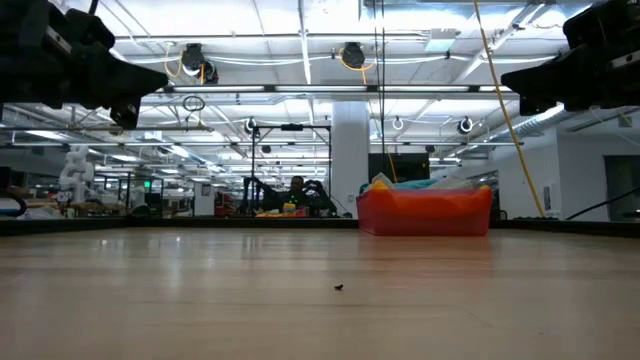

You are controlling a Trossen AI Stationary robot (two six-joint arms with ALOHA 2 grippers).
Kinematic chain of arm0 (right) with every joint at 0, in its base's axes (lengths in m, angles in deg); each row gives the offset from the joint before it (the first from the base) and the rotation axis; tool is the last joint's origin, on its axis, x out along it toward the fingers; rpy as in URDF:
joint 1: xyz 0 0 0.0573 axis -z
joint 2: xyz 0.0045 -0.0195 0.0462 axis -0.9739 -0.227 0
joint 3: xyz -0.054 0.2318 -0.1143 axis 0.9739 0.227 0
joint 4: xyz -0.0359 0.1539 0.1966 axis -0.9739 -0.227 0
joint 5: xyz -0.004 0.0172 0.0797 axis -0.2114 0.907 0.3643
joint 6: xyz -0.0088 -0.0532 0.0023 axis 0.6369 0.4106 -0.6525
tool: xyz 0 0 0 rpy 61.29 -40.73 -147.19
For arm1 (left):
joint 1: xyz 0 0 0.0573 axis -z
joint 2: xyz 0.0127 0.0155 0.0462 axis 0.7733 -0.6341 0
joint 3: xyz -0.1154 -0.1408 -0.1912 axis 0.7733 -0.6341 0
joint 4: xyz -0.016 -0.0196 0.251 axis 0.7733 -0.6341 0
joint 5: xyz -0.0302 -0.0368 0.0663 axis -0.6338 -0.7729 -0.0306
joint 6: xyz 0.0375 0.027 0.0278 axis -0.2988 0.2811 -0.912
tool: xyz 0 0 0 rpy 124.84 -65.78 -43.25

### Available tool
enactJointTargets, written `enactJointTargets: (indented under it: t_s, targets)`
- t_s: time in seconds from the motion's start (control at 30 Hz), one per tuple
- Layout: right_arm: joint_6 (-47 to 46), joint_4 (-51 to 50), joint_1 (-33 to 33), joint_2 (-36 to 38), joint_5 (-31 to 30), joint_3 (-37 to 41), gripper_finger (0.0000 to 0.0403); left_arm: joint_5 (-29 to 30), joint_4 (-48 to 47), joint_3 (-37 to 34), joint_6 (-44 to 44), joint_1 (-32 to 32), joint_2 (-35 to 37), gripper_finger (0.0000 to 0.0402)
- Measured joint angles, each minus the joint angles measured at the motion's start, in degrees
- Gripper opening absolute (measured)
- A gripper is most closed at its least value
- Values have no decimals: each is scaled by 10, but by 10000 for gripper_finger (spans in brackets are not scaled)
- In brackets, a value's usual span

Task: Fold microfiber towels
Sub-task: Return to Home Position

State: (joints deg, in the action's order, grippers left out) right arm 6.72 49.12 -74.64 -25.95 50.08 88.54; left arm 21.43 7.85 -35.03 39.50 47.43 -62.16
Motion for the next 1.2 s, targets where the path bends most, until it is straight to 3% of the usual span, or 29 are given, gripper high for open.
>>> enactJointTargets:
  t_s: [0.5, 1.0, 1.2]
  targets:
    - [0, 0, 0, 0, 0, 0, 0, -2, -165, 0, -5, 0, 156, 1]
    - [0, 0, 0, 0, 0, 0, 0, -8, -166, 0, -14, 0, 154, 1]
    - [0, 0, 0, 0, 0, 0, 0, -16, -164, 1, 38, 0, 154, 3]
